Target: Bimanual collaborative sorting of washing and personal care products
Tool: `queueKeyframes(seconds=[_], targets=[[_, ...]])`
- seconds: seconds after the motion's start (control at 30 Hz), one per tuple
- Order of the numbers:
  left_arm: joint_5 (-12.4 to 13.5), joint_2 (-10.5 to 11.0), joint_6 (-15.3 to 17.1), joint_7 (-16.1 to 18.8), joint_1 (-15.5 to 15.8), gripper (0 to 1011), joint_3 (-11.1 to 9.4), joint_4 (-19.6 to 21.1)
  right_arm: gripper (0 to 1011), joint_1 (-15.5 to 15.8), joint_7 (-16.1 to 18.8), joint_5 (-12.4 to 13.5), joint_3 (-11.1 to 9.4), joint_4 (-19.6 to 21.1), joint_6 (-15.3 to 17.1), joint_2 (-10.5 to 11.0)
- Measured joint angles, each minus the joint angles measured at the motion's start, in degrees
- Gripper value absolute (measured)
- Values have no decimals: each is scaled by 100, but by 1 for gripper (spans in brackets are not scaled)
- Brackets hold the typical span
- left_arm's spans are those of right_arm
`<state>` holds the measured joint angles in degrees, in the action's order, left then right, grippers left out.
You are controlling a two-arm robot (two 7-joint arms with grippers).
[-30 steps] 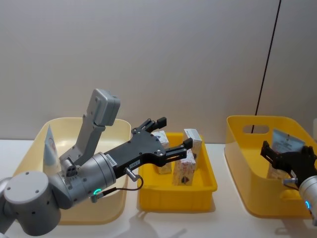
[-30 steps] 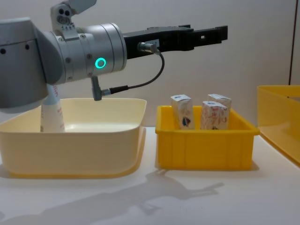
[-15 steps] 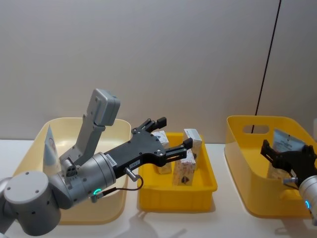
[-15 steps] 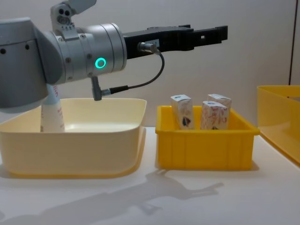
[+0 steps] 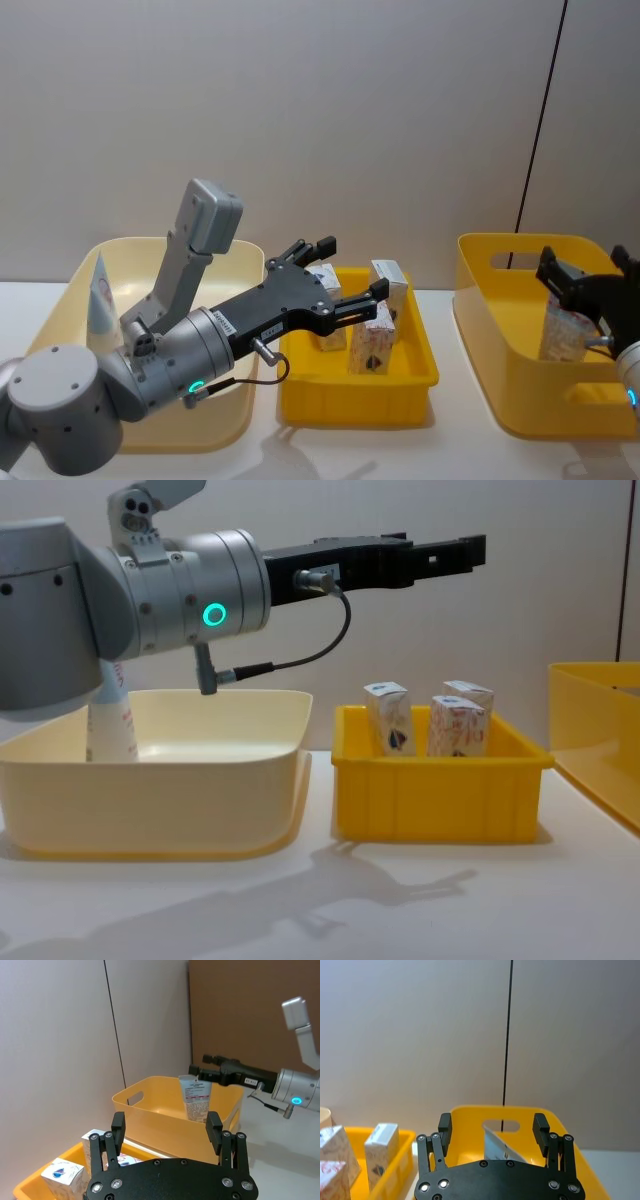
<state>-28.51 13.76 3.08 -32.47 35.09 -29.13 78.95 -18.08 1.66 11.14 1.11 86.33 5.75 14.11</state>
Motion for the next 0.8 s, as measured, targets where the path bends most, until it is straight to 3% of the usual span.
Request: queueKeyframes(seconds=[0.3,0.63,0.8], targets=[[69,29,-6,129,-92,1003,9,55,1001,43,133,58,-109,190,-525,-37],[442,211,-57,830,-563,1003,79,371,1002,54,342,166,-255,417,-1240,-96],[628,297,-84,1171,-792,1003,114,523,1001,47,405,209,-298,499,-1416,-111]])
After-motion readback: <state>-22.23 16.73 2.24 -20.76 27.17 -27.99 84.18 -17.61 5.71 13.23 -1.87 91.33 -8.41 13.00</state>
